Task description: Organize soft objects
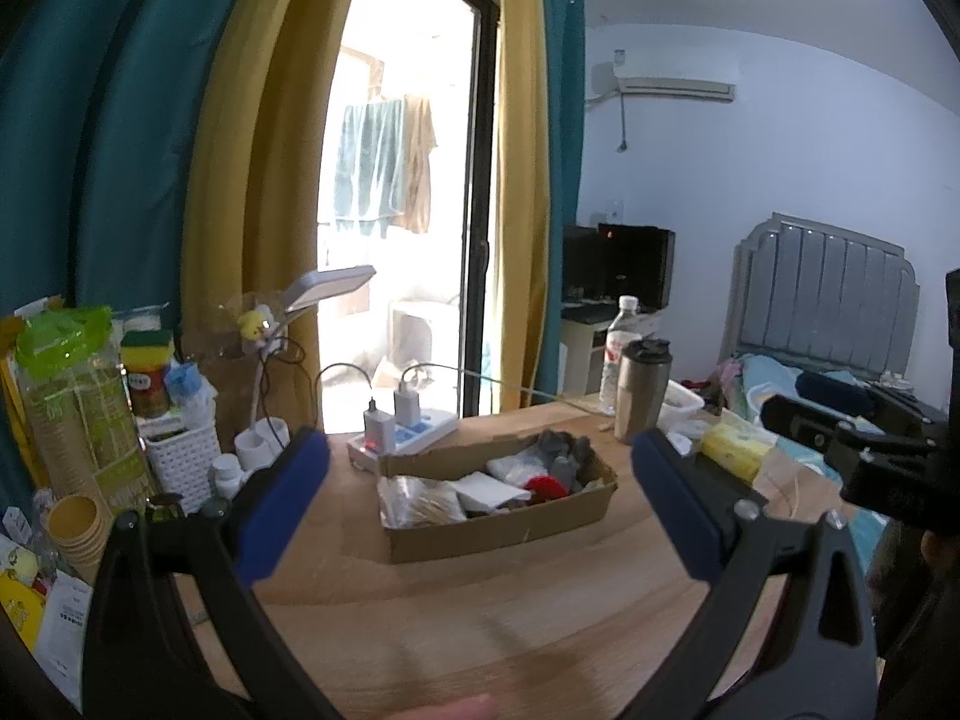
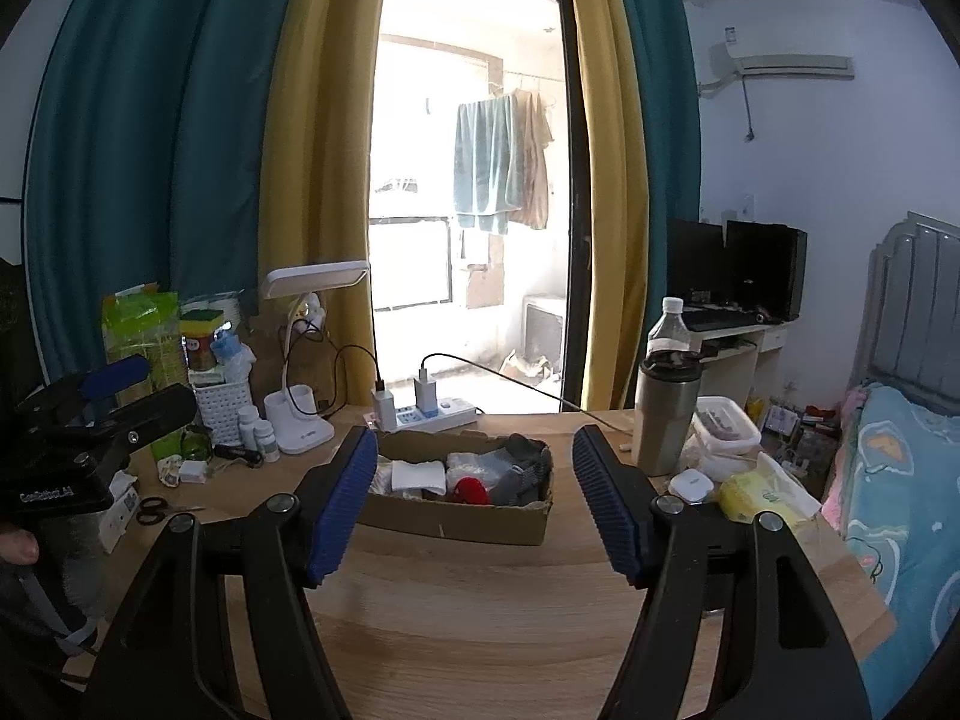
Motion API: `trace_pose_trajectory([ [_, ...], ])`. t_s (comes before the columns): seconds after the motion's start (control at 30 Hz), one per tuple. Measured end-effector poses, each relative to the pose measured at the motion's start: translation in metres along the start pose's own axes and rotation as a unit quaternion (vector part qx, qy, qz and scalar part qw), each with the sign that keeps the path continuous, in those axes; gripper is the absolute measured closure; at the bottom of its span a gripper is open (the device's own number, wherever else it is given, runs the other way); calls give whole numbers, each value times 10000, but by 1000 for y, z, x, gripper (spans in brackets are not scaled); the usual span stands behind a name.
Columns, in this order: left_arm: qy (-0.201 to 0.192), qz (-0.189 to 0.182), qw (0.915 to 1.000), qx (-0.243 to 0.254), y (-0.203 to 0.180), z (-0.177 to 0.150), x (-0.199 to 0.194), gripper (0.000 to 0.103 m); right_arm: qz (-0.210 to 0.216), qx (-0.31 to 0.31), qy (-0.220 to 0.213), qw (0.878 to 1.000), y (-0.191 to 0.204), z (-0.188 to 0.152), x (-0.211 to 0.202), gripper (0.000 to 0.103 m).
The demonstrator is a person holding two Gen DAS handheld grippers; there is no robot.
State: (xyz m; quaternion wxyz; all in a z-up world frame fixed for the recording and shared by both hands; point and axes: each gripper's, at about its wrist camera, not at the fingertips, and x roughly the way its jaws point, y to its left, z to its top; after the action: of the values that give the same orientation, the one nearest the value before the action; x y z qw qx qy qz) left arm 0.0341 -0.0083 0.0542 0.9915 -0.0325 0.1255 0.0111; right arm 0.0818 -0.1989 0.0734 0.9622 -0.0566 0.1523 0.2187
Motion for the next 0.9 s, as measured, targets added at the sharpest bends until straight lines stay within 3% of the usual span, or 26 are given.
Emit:
trace_pose_trajectory([
  [0.9,-26,-107,9999,57,-10,2,-7,1,-11,4,12,10000,2,-1,-3,31],
])
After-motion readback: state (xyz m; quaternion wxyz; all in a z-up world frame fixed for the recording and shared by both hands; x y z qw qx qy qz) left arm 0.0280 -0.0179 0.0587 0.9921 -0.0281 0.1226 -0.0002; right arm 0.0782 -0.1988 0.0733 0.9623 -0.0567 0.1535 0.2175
